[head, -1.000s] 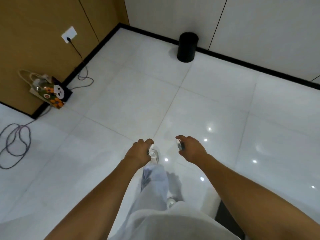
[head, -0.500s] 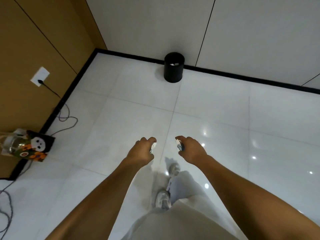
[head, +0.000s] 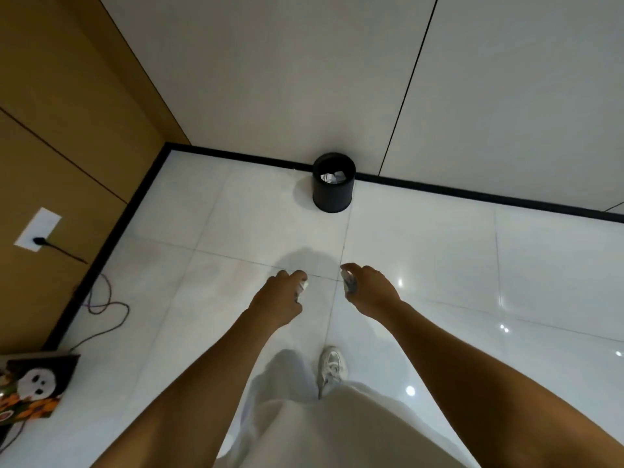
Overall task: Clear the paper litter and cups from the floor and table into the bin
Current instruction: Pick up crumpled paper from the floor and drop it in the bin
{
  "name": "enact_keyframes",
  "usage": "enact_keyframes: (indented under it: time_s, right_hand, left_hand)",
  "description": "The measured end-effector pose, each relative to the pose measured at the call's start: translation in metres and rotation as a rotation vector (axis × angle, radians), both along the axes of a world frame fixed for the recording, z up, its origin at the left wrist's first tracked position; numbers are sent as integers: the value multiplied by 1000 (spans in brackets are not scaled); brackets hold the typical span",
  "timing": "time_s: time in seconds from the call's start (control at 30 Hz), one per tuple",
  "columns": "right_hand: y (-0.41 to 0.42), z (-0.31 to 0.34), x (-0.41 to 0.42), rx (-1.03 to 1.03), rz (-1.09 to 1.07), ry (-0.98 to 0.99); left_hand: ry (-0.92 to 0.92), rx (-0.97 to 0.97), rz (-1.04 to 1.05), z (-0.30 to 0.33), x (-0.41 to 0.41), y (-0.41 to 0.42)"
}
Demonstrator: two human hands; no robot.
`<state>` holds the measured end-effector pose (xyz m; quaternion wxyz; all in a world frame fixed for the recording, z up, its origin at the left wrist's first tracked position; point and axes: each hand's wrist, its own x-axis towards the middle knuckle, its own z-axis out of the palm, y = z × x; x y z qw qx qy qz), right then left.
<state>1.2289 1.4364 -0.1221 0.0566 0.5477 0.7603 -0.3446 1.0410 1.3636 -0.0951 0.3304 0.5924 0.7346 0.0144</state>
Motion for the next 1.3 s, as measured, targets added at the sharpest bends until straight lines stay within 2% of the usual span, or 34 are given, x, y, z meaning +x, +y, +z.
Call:
enact_keyframes:
  time_s: [0.13, 0.47, 0.73, 0.9, 1.17, 1.3]
  right_hand:
    - [72, -4, -31, -28, -24, 0]
    - [244, -27, -111, -53, -191, -17]
    - [353, -42, -146, -112, -287, -1]
    - [430, -72, -154, -174, -270, -31]
    - [553, -143, -174, -163, -231, -100]
    - [600, -188, -194, -169, -326, -108]
  left_hand:
    - [-29, -12, 12, -6, -34, 74]
    - [-3, -78, -124, -27, -128, 277]
    - [2, -100, -212, -37, -164, 419]
    - [-6, -121, -172, -62, -170, 498]
    - [-37, -123, -87, -125, -185, 599]
    - [-46, -133, -105, -168, -196, 632]
